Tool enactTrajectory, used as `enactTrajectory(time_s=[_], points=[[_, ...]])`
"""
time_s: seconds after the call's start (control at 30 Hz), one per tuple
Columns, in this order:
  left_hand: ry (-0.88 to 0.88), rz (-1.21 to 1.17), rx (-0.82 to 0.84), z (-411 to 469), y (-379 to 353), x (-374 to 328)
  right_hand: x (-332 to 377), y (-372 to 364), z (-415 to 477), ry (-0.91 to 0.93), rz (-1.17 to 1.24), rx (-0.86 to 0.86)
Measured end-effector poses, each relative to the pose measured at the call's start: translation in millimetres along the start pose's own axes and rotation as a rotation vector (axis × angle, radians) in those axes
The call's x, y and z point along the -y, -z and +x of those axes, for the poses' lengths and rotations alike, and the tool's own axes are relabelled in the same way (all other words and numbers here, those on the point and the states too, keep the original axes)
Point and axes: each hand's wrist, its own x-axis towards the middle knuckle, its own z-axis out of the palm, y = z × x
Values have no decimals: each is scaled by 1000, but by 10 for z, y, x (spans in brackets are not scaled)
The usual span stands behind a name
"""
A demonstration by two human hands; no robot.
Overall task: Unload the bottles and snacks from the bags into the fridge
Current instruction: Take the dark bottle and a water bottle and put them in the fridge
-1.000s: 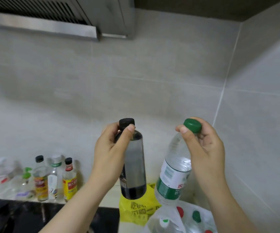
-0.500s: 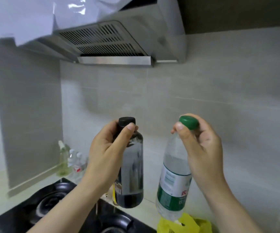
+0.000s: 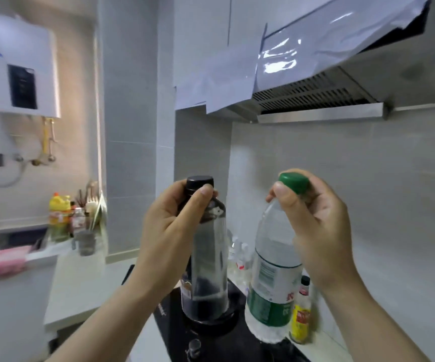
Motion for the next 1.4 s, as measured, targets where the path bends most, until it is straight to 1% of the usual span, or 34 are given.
enactTrajectory(time_s=[0.2,0.4,0.57,0.73,1.07,1.23,1.4], points=[[-18,90,-118,75,893,-193,82,-947,35,-4,160,95],[-85,163,-223,93,1772,-416,215,-1888,-16,9,323,178],[-112,246,-292,6,2392,-618,356,-2620,-83,50,416,257],[-141,347,-397,-143,2902,-818,466,-3275,-170,27,534,326],[-171,633,-687,-390,3566,-1226,737,-4430,-339,14,845,508],[-193,811,-872,-510,3751,-1435,934,-4897,-397,31,1060,630],[-222,942,-1018,-648,3791,-1646,1188,-5277,-510,41,1274,766]])
